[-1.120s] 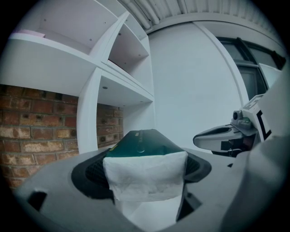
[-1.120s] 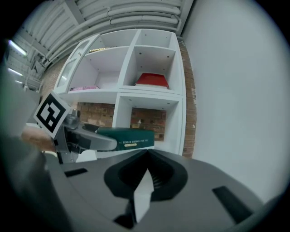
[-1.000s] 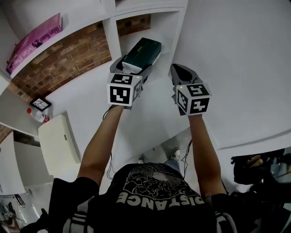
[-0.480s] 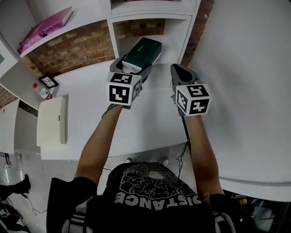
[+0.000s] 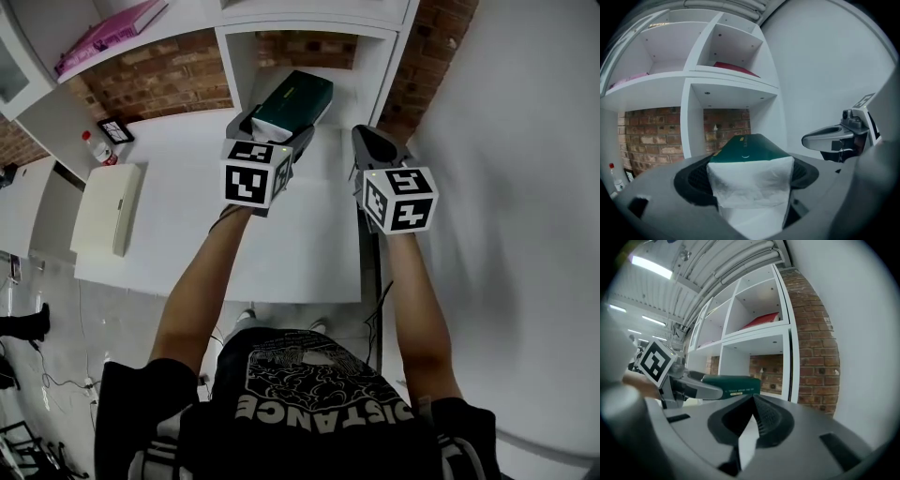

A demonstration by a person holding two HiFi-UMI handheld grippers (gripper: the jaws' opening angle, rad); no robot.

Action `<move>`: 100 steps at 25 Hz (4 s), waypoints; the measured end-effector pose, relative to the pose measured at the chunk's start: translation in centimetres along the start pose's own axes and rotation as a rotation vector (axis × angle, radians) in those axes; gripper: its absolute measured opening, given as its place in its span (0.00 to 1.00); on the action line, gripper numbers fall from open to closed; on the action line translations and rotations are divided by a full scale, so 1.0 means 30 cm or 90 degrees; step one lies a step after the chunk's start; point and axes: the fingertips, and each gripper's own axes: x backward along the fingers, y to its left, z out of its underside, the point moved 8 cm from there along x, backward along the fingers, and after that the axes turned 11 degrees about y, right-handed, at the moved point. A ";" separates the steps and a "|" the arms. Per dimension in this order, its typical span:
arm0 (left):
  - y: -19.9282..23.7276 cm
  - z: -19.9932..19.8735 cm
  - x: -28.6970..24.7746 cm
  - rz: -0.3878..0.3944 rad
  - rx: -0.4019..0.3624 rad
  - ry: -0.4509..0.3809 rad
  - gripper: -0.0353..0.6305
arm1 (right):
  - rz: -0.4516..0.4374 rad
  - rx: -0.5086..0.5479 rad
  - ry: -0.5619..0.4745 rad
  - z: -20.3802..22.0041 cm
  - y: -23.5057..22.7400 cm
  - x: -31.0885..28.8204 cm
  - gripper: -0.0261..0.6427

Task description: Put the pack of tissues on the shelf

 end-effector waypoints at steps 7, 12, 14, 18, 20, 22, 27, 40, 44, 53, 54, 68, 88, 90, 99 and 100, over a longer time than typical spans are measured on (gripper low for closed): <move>-0.010 -0.016 -0.038 -0.044 0.028 -0.002 0.70 | -0.047 0.017 0.002 0.019 -0.046 -0.009 0.04; 0.015 -0.048 -0.090 -0.061 0.033 -0.005 0.70 | -0.074 0.027 0.008 0.029 -0.060 -0.034 0.05; 0.029 -0.068 -0.121 -0.065 0.040 -0.008 0.70 | -0.083 0.035 0.009 0.027 -0.070 -0.047 0.04; 0.051 -0.086 -0.181 -0.076 0.046 -0.006 0.70 | -0.097 0.046 0.010 0.023 -0.087 -0.079 0.04; 0.061 -0.090 -0.210 -0.080 0.048 -0.002 0.70 | -0.103 0.049 0.009 0.019 -0.095 -0.097 0.04; 0.068 -0.091 -0.240 -0.081 0.053 0.000 0.70 | -0.108 0.052 0.008 0.014 -0.103 -0.115 0.04; 0.081 -0.092 -0.312 -0.081 0.047 0.015 0.71 | -0.119 0.060 0.005 0.005 -0.112 -0.156 0.04; 0.103 -0.056 -0.377 -0.067 0.049 0.024 0.75 | -0.128 0.046 0.020 0.030 -0.135 -0.202 0.04; 0.100 -0.048 -0.382 -0.061 0.053 0.031 0.78 | -0.131 0.035 0.023 0.041 -0.136 -0.205 0.05; 0.093 -0.022 -0.323 -0.061 0.071 0.029 0.79 | -0.142 0.036 0.023 0.053 -0.114 -0.180 0.04; 0.093 -0.021 -0.312 -0.061 0.073 0.025 0.79 | -0.143 0.036 0.022 0.054 -0.109 -0.179 0.04; 0.098 0.046 -0.053 -0.036 0.060 -0.009 0.58 | -0.156 0.024 0.013 0.047 0.074 -0.155 0.04; 0.449 0.392 0.653 -0.214 0.081 -0.002 0.24 | -0.276 0.048 0.006 -0.019 0.707 -0.263 0.04; 0.464 0.419 0.713 -0.226 0.075 0.004 0.21 | -0.282 0.046 -0.001 -0.033 0.752 -0.260 0.04; 0.519 0.522 0.940 -0.259 0.055 0.008 0.09 | -0.297 0.051 -0.019 -0.049 0.978 -0.215 0.04; 0.527 0.531 0.960 -0.261 0.058 0.005 0.08 | -0.300 0.056 -0.018 -0.048 1.001 -0.209 0.04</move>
